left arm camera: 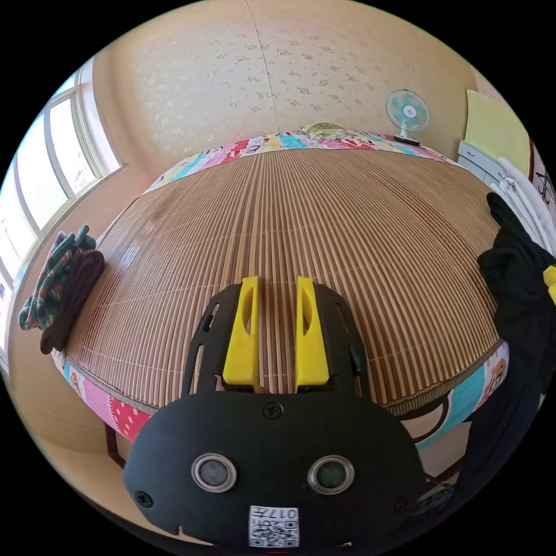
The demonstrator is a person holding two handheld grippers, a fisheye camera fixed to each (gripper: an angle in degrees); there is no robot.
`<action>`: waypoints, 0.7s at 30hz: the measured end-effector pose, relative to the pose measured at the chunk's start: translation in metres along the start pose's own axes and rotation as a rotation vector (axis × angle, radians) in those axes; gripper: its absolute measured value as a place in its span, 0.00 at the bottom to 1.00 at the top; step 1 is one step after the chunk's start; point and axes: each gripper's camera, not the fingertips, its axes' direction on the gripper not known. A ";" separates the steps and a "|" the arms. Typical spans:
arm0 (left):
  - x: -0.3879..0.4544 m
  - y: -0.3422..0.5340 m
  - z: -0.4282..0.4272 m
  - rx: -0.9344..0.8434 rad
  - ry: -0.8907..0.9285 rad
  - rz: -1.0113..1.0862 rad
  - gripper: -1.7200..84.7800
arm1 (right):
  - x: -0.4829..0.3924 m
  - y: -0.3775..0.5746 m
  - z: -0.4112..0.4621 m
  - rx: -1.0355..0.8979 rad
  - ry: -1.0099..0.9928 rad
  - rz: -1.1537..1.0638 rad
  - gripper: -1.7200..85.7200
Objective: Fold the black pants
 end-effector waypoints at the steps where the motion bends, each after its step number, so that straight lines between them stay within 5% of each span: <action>1: 0.001 0.001 0.000 0.001 -0.003 0.005 0.13 | 0.002 0.008 -0.029 0.057 0.055 0.019 0.12; 8: 0.013 0.016 -0.003 0.009 -0.046 0.048 0.10 | 0.050 0.061 -0.120 0.073 0.475 0.162 0.20; 13: 0.017 0.025 -0.004 0.011 -0.064 0.059 0.10 | 0.133 0.133 -0.004 -0.334 0.154 0.334 0.22; 17: 0.019 0.033 -0.005 0.011 -0.068 0.067 0.09 | 0.091 0.110 -0.004 -0.300 0.372 0.215 0.16; 21: 0.021 0.040 -0.004 0.012 -0.075 0.072 0.09 | 0.074 0.075 -0.067 -0.024 0.476 0.327 0.08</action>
